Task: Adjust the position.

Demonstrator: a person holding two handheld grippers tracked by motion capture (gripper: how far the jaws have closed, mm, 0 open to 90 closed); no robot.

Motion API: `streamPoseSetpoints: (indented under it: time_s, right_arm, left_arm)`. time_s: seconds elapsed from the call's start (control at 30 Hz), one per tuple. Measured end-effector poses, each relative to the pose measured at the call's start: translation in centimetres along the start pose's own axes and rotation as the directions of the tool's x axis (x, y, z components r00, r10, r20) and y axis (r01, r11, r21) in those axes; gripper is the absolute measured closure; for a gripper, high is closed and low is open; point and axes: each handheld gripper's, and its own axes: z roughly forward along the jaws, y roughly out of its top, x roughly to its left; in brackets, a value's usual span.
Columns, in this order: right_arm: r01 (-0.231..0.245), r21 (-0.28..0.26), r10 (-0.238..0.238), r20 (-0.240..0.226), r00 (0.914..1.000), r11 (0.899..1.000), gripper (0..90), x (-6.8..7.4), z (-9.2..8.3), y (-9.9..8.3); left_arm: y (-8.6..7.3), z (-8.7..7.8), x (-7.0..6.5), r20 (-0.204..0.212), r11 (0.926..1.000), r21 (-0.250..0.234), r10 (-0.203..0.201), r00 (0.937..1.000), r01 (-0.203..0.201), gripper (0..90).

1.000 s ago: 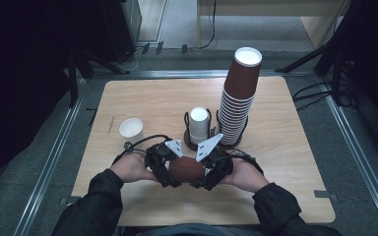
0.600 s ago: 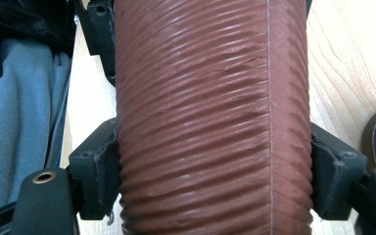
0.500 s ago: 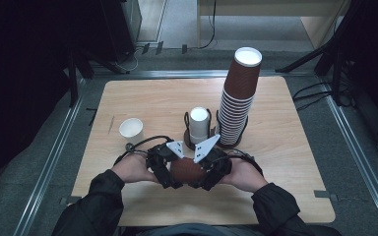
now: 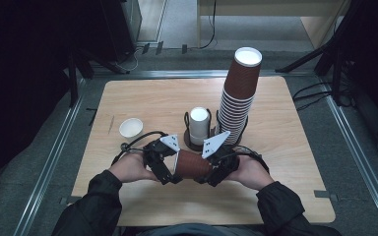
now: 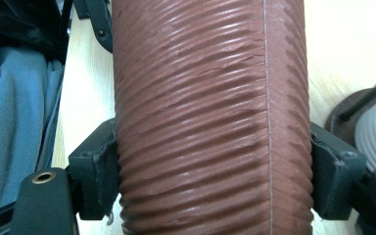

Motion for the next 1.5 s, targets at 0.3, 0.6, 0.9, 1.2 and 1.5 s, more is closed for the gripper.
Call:
streamPoseSetpoints:
  time_s: [0.3, 0.6, 0.9, 1.2, 1.5]
  right_arm:
    - [-0.026, -0.041, 0.027, 0.02, 0.9994, 0.999, 21.2, -0.4, -1.2, -0.7]
    - [-0.03, -0.101, 0.033, 0.028, 0.9991, 0.994, 21.1, -0.6, -1.9, -1.0]
    - [-0.003, -0.135, 0.007, 0.026, 0.9996, 0.991, 21.1, -0.4, -2.1, -1.1]
    - [0.03, -0.157, -0.028, 0.013, 0.9995, 0.987, 21.0, 0.0, -1.6, -0.8]
    - [0.029, -0.17, -0.031, -0.01, 0.9995, 0.985, 21.0, 0.2, -1.2, -0.5]
  left_arm:
    - [-1.2, -1.2, 0.6, 0.03, 0.9961, -0.08, -0.033, 0.999, 0.036, 0.0]
    - [-1.4, -1.9, 0.7, 0.048, 0.9796, -0.189, -0.06, 0.9971, 0.068, 0.0]
    - [-1.3, -1.7, 0.7, 0.105, 0.9504, -0.296, -0.067, 0.9922, 0.095, 0.0]
    - [-0.5, -1.1, 0.3, 0.145, 0.9473, -0.302, -0.065, 0.9873, 0.107, 0.0]
    - [-0.1, -0.8, 0.0, 0.145, 0.9471, -0.302, -0.068, 0.9871, 0.109, 0.0]
